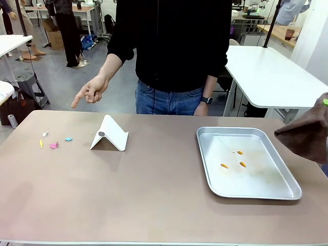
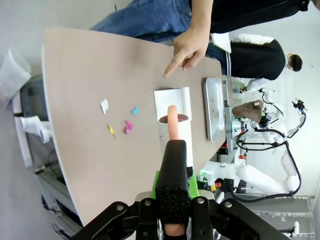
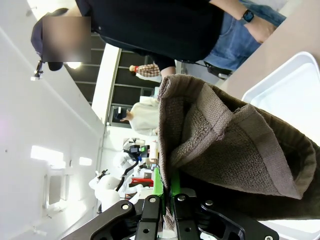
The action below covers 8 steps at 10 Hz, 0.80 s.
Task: Clean the surface of the table.
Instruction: If a person points to the right, clean the right side of the table with your right hand, and if they point to the left, clean the left side with your left hand.
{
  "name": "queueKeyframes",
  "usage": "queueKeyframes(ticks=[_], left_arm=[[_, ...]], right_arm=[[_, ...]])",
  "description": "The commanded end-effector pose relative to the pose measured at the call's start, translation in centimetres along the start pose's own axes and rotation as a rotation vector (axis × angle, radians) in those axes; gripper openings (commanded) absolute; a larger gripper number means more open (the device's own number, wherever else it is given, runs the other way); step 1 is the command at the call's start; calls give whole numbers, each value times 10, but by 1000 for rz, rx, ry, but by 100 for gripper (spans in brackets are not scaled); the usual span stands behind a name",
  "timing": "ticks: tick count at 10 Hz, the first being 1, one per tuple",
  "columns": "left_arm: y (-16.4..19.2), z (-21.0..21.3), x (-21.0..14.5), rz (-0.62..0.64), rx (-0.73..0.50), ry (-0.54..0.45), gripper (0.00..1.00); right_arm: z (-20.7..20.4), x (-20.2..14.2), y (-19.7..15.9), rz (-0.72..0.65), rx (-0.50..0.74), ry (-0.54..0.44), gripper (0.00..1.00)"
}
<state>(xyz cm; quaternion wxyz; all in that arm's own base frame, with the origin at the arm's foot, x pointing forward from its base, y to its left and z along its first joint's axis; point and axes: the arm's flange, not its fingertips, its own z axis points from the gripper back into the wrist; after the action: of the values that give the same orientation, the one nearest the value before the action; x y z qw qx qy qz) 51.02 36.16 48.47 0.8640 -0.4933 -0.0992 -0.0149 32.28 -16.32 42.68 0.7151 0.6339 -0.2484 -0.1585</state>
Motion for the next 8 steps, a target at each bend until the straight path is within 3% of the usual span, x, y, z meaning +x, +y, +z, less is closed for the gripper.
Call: queueKeyframes(ticks=[1,4,8], left_arm=[[6,-18,-30,-88,-23,-37,22],[18,-34,-54,-160,172,-75,22],[29,-58,-70,-85,292,-112,22]], right_arm=[[2,0,2,-3,1,-1,0],[2,0,2,-3,1,-1,0],[2,0,2,-3,1,-1,0]])
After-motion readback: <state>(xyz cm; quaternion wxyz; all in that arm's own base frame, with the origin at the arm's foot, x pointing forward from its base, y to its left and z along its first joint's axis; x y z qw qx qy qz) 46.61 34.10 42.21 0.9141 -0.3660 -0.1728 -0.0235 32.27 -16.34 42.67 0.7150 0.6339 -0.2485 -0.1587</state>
